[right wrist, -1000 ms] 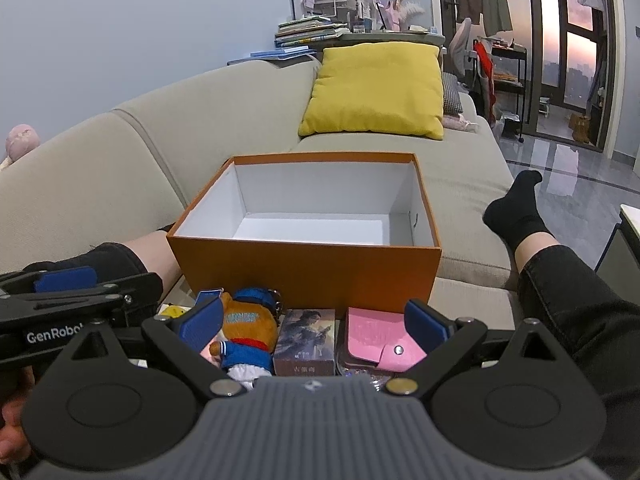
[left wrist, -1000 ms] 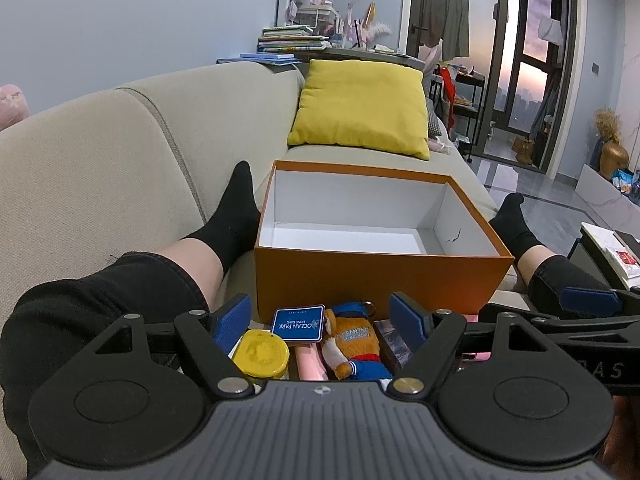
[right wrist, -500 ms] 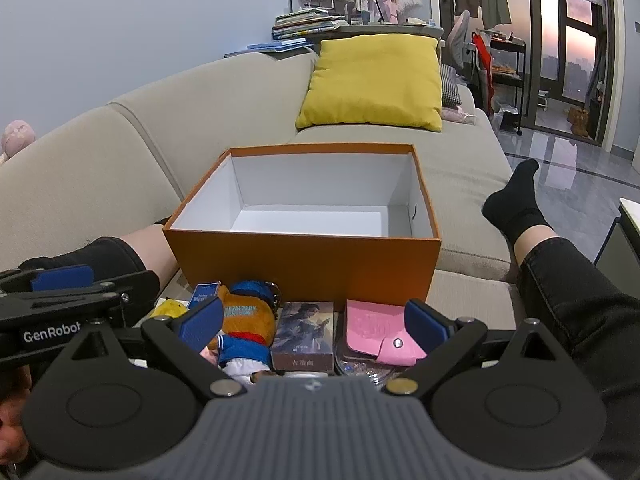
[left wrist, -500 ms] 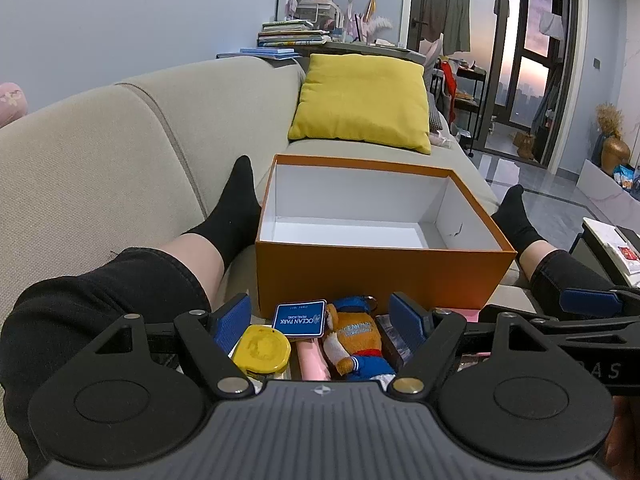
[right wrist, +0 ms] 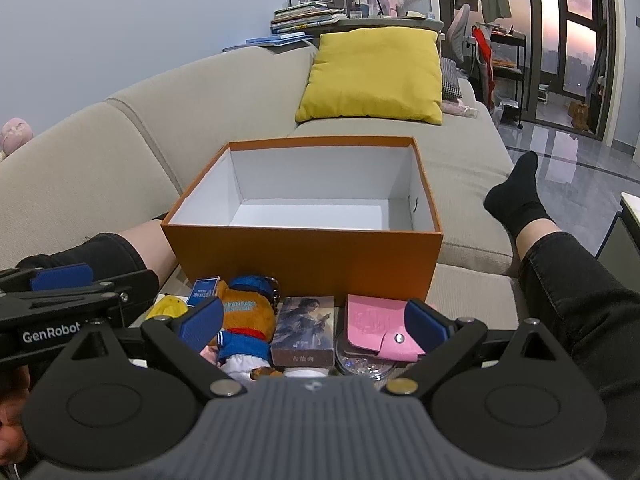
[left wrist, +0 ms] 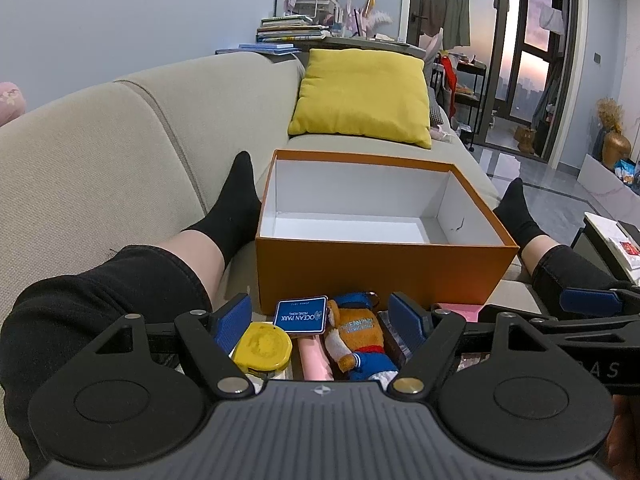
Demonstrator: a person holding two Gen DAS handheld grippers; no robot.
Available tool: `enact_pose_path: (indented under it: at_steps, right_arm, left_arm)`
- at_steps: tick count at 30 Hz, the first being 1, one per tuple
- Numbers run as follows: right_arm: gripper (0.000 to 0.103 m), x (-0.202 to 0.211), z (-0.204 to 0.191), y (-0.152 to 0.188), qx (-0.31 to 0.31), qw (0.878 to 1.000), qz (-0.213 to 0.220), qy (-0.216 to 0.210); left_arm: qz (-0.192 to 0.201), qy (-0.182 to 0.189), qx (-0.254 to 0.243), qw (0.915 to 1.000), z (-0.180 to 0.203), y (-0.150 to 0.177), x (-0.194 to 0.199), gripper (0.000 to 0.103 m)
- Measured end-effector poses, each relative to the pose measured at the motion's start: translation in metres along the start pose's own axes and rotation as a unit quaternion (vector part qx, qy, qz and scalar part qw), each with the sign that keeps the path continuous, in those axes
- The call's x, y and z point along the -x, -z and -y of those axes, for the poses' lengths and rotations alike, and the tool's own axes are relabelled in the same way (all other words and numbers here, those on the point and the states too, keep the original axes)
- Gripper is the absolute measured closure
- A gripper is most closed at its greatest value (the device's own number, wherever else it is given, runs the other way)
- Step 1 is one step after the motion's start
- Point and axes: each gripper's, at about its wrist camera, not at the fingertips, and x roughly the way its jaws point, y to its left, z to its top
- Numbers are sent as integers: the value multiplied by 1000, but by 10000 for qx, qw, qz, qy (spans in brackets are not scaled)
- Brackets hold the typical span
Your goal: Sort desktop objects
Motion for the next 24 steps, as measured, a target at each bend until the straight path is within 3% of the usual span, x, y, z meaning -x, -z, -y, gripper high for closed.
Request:
enact_pose_path:
  at_steps: [9, 12, 14, 19, 24]
  right_arm:
    - [7, -12, 6, 2, -61, 9997, -155, -172]
    - [21, -19, 4, 4, 49, 9994, -270, -212]
    - [36, -26, 2, 5, 117, 9987, -425, -259]
    - [55, -45, -4, 10, 215, 9949, -835, -532]
    - [68, -60, -10, 11, 289, 9905, -1074, -812]
  left_arm:
    - [-230, 197, -196, 9993, -3, 3, -8, 15]
    - [-391, 235, -275, 9986, -7, 6, -12, 25]
    - [-498, 255, -285, 9980, -11, 8, -17, 36]
    - [-878, 231, -192, 9957, -26, 13, -28, 60]
    - [-1181, 292, -55, 9926, -35, 19, -39, 63]
